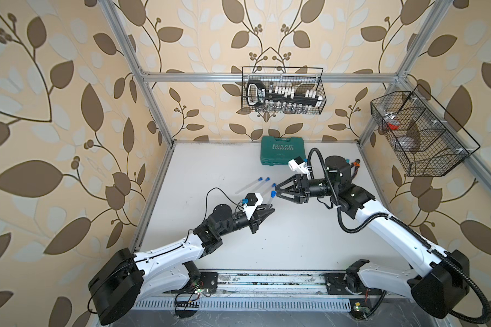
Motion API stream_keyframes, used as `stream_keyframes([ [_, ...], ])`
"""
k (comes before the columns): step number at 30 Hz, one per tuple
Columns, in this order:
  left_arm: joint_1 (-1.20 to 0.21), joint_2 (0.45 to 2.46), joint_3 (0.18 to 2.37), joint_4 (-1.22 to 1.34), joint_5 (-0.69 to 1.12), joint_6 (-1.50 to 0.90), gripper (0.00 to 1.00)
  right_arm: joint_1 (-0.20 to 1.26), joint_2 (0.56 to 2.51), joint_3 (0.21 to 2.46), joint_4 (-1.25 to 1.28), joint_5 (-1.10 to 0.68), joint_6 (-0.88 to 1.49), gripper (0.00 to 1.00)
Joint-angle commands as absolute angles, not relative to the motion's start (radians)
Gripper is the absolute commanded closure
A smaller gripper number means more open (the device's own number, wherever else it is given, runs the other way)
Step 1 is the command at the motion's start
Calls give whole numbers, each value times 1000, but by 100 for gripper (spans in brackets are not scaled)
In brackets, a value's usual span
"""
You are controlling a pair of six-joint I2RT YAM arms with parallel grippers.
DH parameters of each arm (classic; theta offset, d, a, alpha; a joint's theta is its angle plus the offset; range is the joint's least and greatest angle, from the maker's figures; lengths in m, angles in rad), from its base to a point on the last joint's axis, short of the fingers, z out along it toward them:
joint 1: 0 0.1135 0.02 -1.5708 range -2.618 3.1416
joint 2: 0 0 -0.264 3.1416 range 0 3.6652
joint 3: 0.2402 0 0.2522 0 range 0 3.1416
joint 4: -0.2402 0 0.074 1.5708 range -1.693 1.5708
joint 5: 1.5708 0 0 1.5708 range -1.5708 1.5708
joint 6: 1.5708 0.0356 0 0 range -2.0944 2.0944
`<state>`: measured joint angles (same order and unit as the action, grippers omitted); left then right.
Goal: Insert stoppers into test tubes
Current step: Insert the stopper into the test tube.
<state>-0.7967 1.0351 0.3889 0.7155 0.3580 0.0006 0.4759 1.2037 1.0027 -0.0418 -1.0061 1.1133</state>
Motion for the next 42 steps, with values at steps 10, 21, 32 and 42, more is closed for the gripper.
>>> stream_keyframes([
  [10,-788,999,416,751,376,51,100,502,1235,967,-29,-986,1151,53],
  [21,-788,982,441,872,376,27,100,508,1243,929,-15,-968,1178,58],
  [32,-788,988,530,1018,406,-27,100,508,1241,901,42,-968,1222,59],
  [42,-788,1000,599,1074,412,-57,100,506,1252,888,47,-964,1224,61],
])
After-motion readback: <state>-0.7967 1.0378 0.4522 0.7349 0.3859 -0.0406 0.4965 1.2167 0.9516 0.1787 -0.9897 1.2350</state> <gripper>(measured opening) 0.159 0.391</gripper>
